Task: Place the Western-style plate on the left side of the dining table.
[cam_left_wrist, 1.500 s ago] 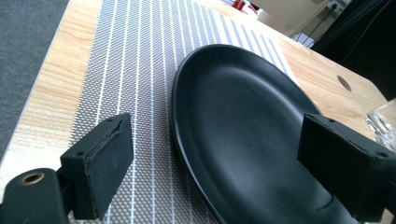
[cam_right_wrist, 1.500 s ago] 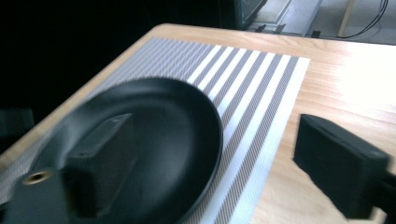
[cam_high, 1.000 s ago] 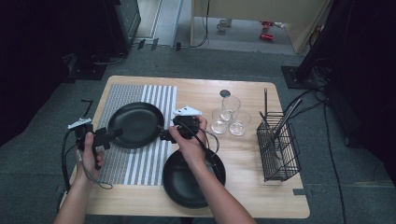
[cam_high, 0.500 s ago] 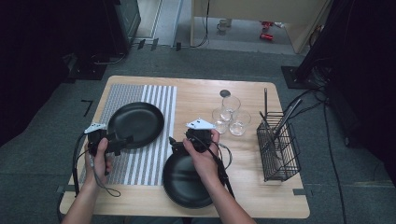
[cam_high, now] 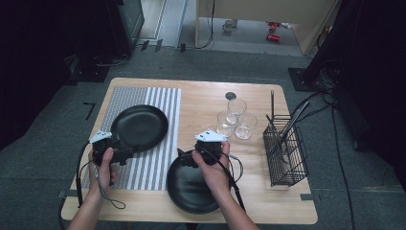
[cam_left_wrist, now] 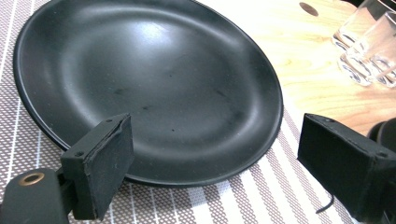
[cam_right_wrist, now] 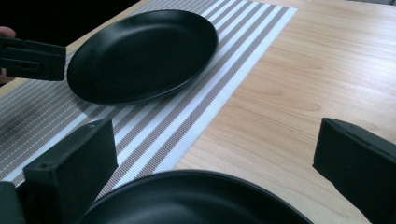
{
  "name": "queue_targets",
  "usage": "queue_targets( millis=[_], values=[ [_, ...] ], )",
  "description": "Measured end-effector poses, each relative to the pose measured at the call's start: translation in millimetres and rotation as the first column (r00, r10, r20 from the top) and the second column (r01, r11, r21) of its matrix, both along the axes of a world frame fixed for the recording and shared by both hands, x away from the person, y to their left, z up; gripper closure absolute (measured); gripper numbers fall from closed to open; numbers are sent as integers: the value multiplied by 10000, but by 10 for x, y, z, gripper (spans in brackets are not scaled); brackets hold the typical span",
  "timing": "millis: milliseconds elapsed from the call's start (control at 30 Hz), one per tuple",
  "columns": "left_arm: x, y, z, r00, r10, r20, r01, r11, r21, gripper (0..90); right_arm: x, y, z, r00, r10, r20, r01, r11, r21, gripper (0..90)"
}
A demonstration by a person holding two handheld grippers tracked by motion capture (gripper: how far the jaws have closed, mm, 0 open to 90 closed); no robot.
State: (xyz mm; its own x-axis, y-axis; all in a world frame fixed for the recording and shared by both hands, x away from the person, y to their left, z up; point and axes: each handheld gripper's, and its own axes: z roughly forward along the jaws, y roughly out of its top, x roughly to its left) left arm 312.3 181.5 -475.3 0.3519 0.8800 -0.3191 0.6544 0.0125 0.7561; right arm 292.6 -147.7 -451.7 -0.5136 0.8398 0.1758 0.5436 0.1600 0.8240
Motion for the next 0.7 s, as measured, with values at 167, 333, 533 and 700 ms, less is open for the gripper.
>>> queue_targets(
  millis=[167, 333, 533, 700],
  values=[
    [-81, -55, -3, 9999, -102, 65, 101, 9998, 160, 108, -89, -117, -34, 9999, -124, -19, 124, 9998, 130, 0],
    [-119, -82, -25, 9999, -144, 31, 144, 9996, 230, 108, -151, -201, -71, 9997, -227, 42, 227, 9997, -20, 0],
    [-176, -126, -100, 9998, -184, -90, 189, 9986, 488, 108, -271, -337, -85, 9992, -375, 124, 377, 9992, -143, 0],
    [-247, -177, -153, 9995, -288, -150, 300, 9954, 909, 108, -361, -458, -111, 9984, -531, 186, 533, 9985, -90, 0]
  ],
)
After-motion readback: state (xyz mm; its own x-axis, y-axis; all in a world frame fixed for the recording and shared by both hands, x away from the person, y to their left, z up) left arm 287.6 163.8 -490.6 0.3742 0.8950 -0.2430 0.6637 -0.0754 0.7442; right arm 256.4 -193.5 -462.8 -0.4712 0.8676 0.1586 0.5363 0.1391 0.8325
